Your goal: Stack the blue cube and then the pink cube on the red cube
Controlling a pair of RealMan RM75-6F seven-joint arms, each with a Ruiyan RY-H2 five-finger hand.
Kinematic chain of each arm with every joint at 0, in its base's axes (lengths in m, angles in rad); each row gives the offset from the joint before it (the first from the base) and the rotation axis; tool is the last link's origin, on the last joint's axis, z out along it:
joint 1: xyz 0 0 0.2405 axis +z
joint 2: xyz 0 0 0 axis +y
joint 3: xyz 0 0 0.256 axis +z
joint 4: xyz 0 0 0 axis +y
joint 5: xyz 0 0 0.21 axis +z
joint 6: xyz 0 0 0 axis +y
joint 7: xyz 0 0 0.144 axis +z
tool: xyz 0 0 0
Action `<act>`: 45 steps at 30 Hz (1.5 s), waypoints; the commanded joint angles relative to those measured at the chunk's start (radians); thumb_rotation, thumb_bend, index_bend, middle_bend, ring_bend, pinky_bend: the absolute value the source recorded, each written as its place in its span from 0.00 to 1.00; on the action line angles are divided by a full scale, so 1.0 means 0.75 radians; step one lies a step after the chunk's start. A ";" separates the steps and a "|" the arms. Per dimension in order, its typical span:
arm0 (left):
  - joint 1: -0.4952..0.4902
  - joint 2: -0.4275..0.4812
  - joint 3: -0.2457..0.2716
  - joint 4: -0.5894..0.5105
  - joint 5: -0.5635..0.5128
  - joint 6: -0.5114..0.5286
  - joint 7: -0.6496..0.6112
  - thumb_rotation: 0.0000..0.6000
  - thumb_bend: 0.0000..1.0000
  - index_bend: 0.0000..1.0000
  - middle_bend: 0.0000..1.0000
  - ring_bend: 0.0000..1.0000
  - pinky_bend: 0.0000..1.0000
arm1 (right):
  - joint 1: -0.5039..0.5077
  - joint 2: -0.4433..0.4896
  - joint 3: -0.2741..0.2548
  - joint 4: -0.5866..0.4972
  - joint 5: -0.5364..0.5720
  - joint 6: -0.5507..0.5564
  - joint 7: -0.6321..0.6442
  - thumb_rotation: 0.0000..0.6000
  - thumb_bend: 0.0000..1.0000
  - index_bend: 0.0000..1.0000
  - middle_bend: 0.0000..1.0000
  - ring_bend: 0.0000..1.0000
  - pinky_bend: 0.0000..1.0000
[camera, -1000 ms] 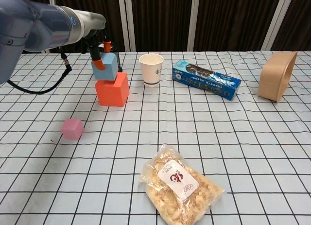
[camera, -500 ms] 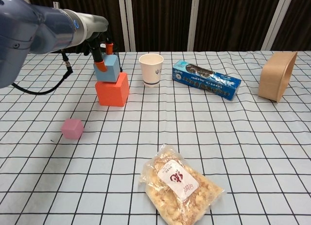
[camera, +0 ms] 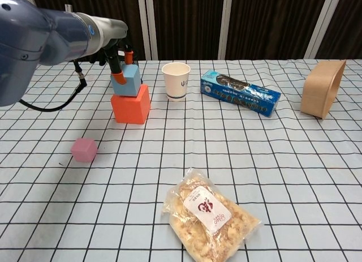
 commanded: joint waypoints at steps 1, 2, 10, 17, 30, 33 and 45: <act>0.001 0.001 -0.002 -0.002 0.000 0.000 0.002 1.00 0.31 0.48 0.89 0.69 0.69 | 0.000 0.000 0.000 0.000 0.000 0.000 -0.001 1.00 0.11 0.00 0.00 0.00 0.13; 0.002 0.001 -0.002 -0.002 0.000 0.000 0.003 1.00 0.31 0.48 0.89 0.69 0.69 | 0.000 0.000 0.000 0.000 0.000 -0.001 -0.002 1.00 0.11 0.00 0.00 0.00 0.13; 0.011 -0.003 -0.004 0.014 0.002 -0.014 0.002 1.00 0.31 0.48 0.89 0.69 0.69 | 0.002 -0.003 -0.001 0.001 0.002 -0.004 -0.006 1.00 0.11 0.00 0.00 0.00 0.13; 0.016 -0.006 -0.006 0.027 0.007 -0.027 0.002 1.00 0.32 0.48 0.89 0.69 0.69 | 0.004 -0.006 -0.001 0.003 0.005 -0.009 -0.010 1.00 0.11 0.00 0.00 0.00 0.13; 0.019 -0.017 -0.007 0.037 0.009 -0.044 0.004 1.00 0.32 0.49 0.89 0.69 0.69 | 0.005 -0.007 -0.003 0.004 0.005 -0.010 -0.014 1.00 0.11 0.00 0.00 0.00 0.13; 0.018 -0.018 -0.008 0.037 0.008 -0.043 0.007 1.00 0.32 0.49 0.89 0.69 0.69 | 0.005 -0.007 -0.003 0.003 0.004 -0.009 -0.013 1.00 0.11 0.00 0.00 0.00 0.13; 0.017 -0.016 -0.011 0.022 0.003 -0.036 0.019 1.00 0.32 0.45 0.89 0.69 0.69 | 0.005 -0.005 -0.005 0.001 0.002 -0.009 -0.012 1.00 0.11 0.00 0.00 0.00 0.13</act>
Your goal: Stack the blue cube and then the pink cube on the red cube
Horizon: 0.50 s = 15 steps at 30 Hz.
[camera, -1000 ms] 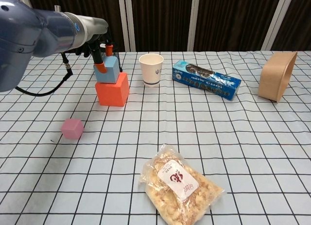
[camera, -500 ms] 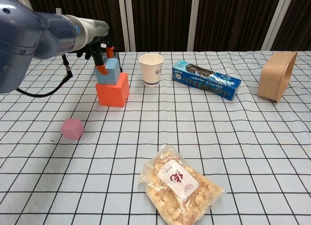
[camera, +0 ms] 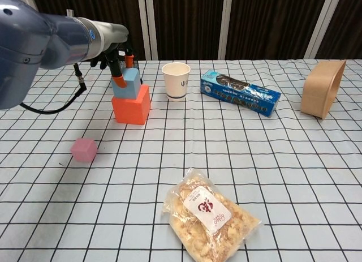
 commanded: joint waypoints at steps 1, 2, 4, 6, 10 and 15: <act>0.000 0.000 0.000 -0.001 -0.001 0.001 0.003 1.00 0.32 0.45 0.89 0.69 0.69 | 0.000 0.000 0.000 0.000 0.000 0.000 -0.001 1.00 0.11 0.00 0.00 0.00 0.13; -0.001 0.001 0.001 -0.002 -0.001 0.001 0.005 1.00 0.32 0.44 0.89 0.69 0.69 | 0.000 0.000 0.000 0.000 0.001 0.000 -0.001 1.00 0.11 0.00 0.00 0.00 0.13; -0.001 0.002 0.001 -0.003 -0.002 0.000 0.006 1.00 0.32 0.44 0.89 0.69 0.69 | 0.000 0.000 0.000 -0.001 0.001 -0.002 -0.002 1.00 0.11 0.00 0.00 0.00 0.13; 0.000 0.004 0.000 -0.005 -0.003 -0.001 0.007 1.00 0.32 0.44 0.89 0.69 0.69 | 0.001 0.000 0.000 -0.001 0.003 -0.003 -0.003 1.00 0.11 0.00 0.00 0.00 0.13; 0.002 0.010 0.000 -0.013 -0.005 0.001 0.009 1.00 0.32 0.43 0.89 0.69 0.69 | 0.002 -0.002 -0.001 0.000 0.004 -0.006 -0.005 1.00 0.11 0.00 0.00 0.00 0.13; 0.004 0.019 0.000 -0.024 -0.006 0.008 0.012 1.00 0.32 0.41 0.89 0.69 0.69 | 0.003 -0.004 0.000 0.000 0.003 -0.005 -0.008 1.00 0.11 0.00 0.00 0.00 0.12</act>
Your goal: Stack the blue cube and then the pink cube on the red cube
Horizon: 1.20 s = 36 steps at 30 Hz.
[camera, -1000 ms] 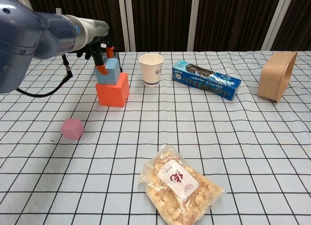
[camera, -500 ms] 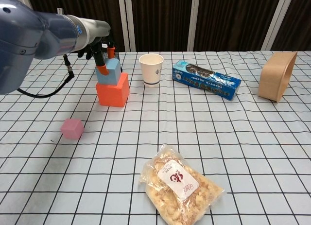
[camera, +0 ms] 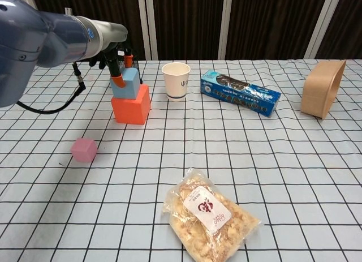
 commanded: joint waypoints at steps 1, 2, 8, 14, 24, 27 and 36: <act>0.001 0.003 0.001 -0.004 -0.002 0.003 0.002 1.00 0.32 0.41 0.89 0.69 0.69 | 0.000 -0.001 0.000 0.000 0.000 0.000 -0.001 1.00 0.11 0.00 0.00 0.00 0.12; 0.002 0.005 0.001 -0.005 -0.003 0.003 0.003 1.00 0.32 0.41 0.89 0.69 0.69 | 0.000 -0.001 0.000 0.000 0.000 0.000 -0.001 1.00 0.11 0.00 0.00 0.00 0.11; 0.003 0.010 0.002 -0.013 -0.004 0.004 0.005 1.00 0.32 0.41 0.89 0.69 0.69 | 0.000 0.000 -0.002 -0.003 0.000 -0.002 0.000 1.00 0.11 0.00 0.00 0.00 0.11; -0.001 0.009 0.002 -0.017 -0.002 0.009 0.010 1.00 0.32 0.40 0.89 0.69 0.69 | 0.001 0.001 -0.003 -0.002 0.000 -0.005 0.004 1.00 0.11 0.00 0.00 0.00 0.11; -0.006 0.006 -0.002 -0.013 0.001 0.013 0.009 1.00 0.32 0.40 0.89 0.69 0.69 | 0.001 0.001 -0.003 -0.002 -0.001 -0.003 0.005 1.00 0.11 0.00 0.00 0.00 0.11; -0.006 0.005 -0.002 -0.009 0.002 0.011 0.007 1.00 0.32 0.40 0.89 0.69 0.69 | 0.001 0.001 -0.004 -0.001 0.000 -0.005 0.004 1.00 0.11 0.00 0.00 0.00 0.11; -0.004 -0.004 0.002 0.021 0.013 -0.018 -0.007 1.00 0.32 0.40 0.89 0.69 0.69 | 0.001 -0.001 -0.002 -0.001 0.004 -0.005 0.000 1.00 0.11 0.00 0.00 0.00 0.11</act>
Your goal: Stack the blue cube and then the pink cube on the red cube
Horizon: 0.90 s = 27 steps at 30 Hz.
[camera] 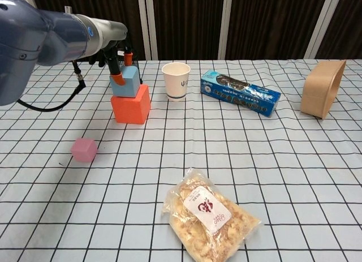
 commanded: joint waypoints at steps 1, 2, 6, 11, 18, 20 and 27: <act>-0.001 -0.002 0.000 0.005 0.003 -0.007 -0.003 1.00 0.32 0.40 0.89 0.69 0.69 | 0.001 -0.001 0.001 0.001 0.002 -0.002 -0.002 1.00 0.11 0.00 0.00 0.00 0.11; -0.001 -0.002 0.001 0.006 0.003 -0.011 -0.003 1.00 0.32 0.40 0.89 0.69 0.69 | 0.001 -0.001 0.001 0.001 0.002 -0.003 -0.002 1.00 0.11 0.00 0.00 0.00 0.11; -0.003 -0.005 0.002 0.014 0.006 -0.018 -0.005 1.00 0.32 0.40 0.89 0.69 0.69 | 0.003 -0.004 0.000 0.003 0.004 -0.007 -0.005 1.00 0.11 0.00 0.00 0.00 0.11; -0.003 -0.010 0.009 0.026 0.000 -0.026 -0.001 1.00 0.32 0.40 0.89 0.69 0.69 | 0.004 -0.005 0.000 0.004 0.006 -0.009 -0.007 1.00 0.11 0.00 0.00 0.00 0.11; -0.001 -0.011 0.012 0.035 -0.001 -0.033 -0.002 1.00 0.32 0.34 0.89 0.69 0.69 | 0.005 -0.006 0.000 0.005 0.009 -0.014 -0.009 1.00 0.11 0.00 0.00 0.00 0.11; -0.002 -0.010 0.013 0.035 -0.001 -0.035 -0.002 1.00 0.32 0.32 0.89 0.69 0.69 | 0.006 -0.007 -0.001 0.005 0.009 -0.016 -0.011 1.00 0.11 0.00 0.00 0.00 0.11; -0.002 -0.007 0.013 0.026 0.001 -0.038 -0.003 1.00 0.32 0.30 0.89 0.69 0.69 | 0.008 -0.010 -0.001 0.005 0.012 -0.019 -0.018 1.00 0.11 0.00 0.00 0.00 0.11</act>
